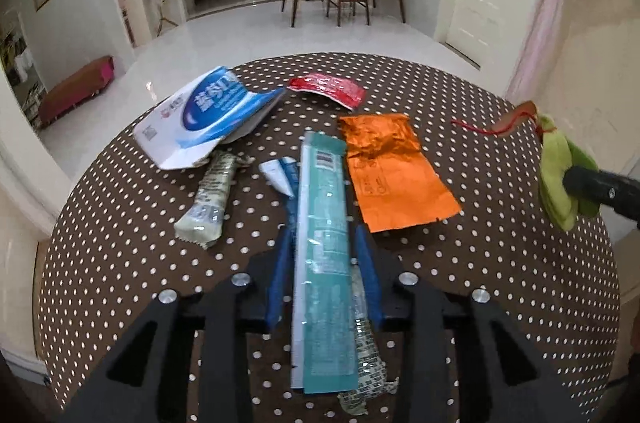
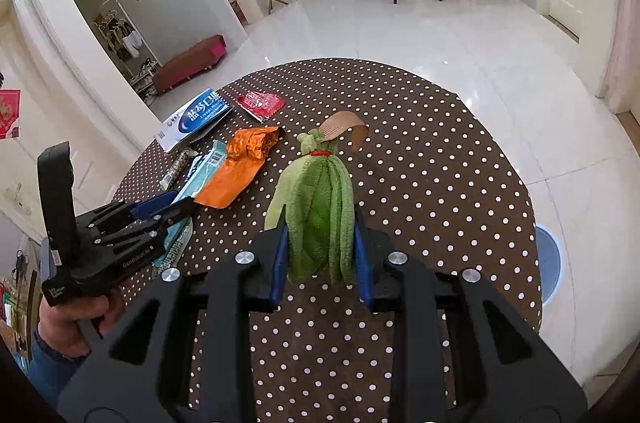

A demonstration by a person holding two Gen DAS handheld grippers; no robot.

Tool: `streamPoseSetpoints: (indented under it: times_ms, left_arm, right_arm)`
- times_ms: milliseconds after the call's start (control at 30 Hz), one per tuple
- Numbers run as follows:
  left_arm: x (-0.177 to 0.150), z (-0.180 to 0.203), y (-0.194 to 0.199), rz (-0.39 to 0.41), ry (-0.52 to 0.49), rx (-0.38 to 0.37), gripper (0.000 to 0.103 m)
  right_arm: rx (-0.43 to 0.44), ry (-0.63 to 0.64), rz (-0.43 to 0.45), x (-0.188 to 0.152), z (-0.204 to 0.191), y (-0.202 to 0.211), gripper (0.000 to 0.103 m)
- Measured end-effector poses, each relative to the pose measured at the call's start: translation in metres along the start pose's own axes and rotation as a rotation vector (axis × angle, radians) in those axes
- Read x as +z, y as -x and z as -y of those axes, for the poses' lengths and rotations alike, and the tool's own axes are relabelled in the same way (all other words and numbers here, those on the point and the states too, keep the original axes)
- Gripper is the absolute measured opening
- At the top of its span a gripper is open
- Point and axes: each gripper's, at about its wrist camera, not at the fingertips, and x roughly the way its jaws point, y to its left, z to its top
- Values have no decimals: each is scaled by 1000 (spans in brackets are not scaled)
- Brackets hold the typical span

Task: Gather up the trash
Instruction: 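Grasp the green cloth bag with the right tool while the left tool grasps a teal tube box, then carry the green bag and teal box to the wastebasket with both tools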

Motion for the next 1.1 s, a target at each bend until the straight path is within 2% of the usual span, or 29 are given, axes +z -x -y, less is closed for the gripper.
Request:
streamPoseSetpoints:
  times_ms: [33, 200, 233, 267, 433, 533, 600, 633, 667, 733, 767, 867, 1100]
  left_arm:
    - [1, 1, 0, -1, 1, -1, 25]
    - [5, -6, 14, 34, 56, -26, 24]
    - [6, -8, 18, 46, 63, -29, 20]
    - [7, -11, 25, 59, 72, -35, 4]
    - [2, -28, 32, 68, 104, -55, 4]
    - [-7, -30, 28, 51, 77, -43, 5]
    - [-8, -23, 22, 38, 47, -24, 21]
    - [-10, -19, 20, 38, 37, -13, 42]
    - [-10, -18, 17, 42, 31, -13, 43]
    - [-8, -28, 10, 19, 34, -34, 39]
    - [-8, -29, 4, 5, 36, -46, 31]
    - [-7, -30, -1, 1, 37, -65, 24]
    - [-13, -30, 13, 14, 59, -81, 23]
  right_arm:
    - [0, 0, -1, 0, 0, 0, 28]
    - [2, 2, 3, 0, -2, 1, 28]
    - [2, 2, 4, 0, -2, 1, 28]
    - [2, 2, 5, 1, -2, 1, 28]
    - [12, -1, 4, 2, 0, 0, 28]
    - [18, 5, 2, 3, -3, -1, 28]
    - [21, 10, 1, 3, -4, -1, 28]
    - [21, 12, 0, 2, -4, -1, 28]
    - [20, 13, -1, 2, -5, -1, 28]
    - [19, 11, -2, 2, -5, -2, 28]
    - [19, 10, -2, 1, -4, -1, 28]
    - [17, 10, 0, 2, -4, 0, 28]
    - [3, -2, 6, 2, 2, 4, 28]
